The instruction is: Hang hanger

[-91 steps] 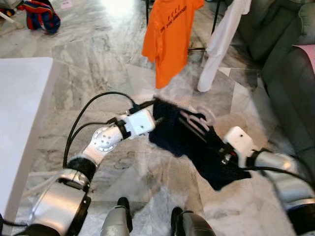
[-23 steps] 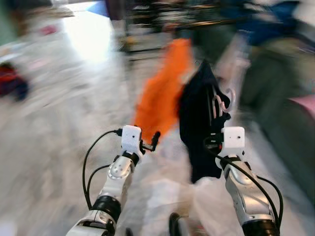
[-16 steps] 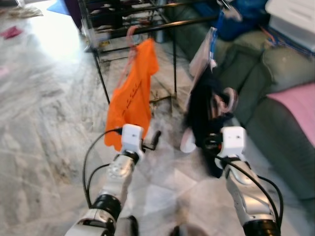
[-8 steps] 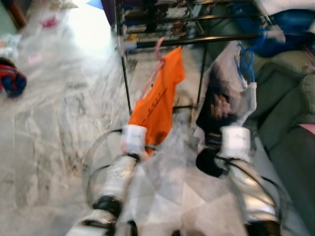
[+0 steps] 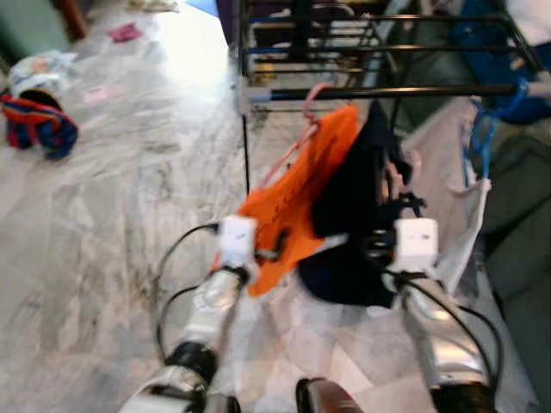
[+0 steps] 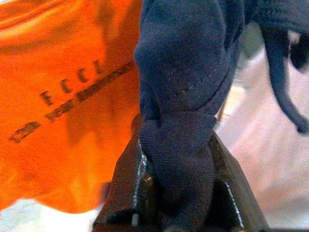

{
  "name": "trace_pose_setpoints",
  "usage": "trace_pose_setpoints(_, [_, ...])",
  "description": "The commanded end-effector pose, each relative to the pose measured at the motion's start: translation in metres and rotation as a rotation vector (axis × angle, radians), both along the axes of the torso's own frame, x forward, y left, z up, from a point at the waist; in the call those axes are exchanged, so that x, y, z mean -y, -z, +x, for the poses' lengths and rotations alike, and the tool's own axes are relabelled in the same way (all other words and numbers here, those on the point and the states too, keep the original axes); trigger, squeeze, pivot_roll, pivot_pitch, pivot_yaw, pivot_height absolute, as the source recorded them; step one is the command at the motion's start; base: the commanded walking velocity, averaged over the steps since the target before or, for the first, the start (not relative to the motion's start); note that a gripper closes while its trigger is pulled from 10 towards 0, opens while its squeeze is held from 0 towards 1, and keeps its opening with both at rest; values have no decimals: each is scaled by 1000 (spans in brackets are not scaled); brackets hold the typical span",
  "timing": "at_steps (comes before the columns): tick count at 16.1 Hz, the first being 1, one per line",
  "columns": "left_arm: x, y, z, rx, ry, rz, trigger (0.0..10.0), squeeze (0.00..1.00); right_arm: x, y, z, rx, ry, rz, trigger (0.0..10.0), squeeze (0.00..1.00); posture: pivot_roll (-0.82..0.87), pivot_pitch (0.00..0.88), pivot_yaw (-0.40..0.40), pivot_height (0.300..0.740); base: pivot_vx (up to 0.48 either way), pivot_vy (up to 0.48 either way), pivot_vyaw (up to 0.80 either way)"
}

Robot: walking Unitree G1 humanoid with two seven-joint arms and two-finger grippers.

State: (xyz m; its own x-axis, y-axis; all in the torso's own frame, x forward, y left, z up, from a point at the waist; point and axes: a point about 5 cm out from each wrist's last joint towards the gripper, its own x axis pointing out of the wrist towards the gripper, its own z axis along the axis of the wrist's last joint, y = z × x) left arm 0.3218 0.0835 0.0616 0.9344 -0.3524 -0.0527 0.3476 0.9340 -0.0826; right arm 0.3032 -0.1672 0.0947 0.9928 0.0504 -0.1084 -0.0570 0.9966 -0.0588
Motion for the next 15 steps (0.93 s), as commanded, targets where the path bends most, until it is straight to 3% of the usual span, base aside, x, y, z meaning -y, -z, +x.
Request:
trace_pose_setpoints(1, [8,4,-5,-17,40,-5,10000,0,4,-4,0,20,18,-12,10000,0,-168,213,-8,740,0,0,0])
trace_pose_setpoints(3, [12,6,-9,-9,95,-1,10000,0,8,-1,2,-15,43,-4,10000,0,-166,219,-11,740,0,0,0])
trace_pose_setpoints(7, [18,6,-15,10,159,10,10000,0,20,-20,23,8,75,15,10000,0,-163,228,-12,740,0,0,0])
trace_pose_setpoints(8, [18,6,-16,13,174,6,10000,0,24,-32,37,14,120,41,10000,0,-158,232,-12,740,0,0,0])
trace_pose_setpoints(11, [17,5,-18,24,188,12,10000,0,27,-45,51,31,143,95,10000,0,-136,246,-8,740,0,0,0])
trace_pose_setpoints(15, [13,6,-21,23,195,21,10000,0,30,-66,75,15,133,91,10000,0,-121,259,0,740,0,0,0])
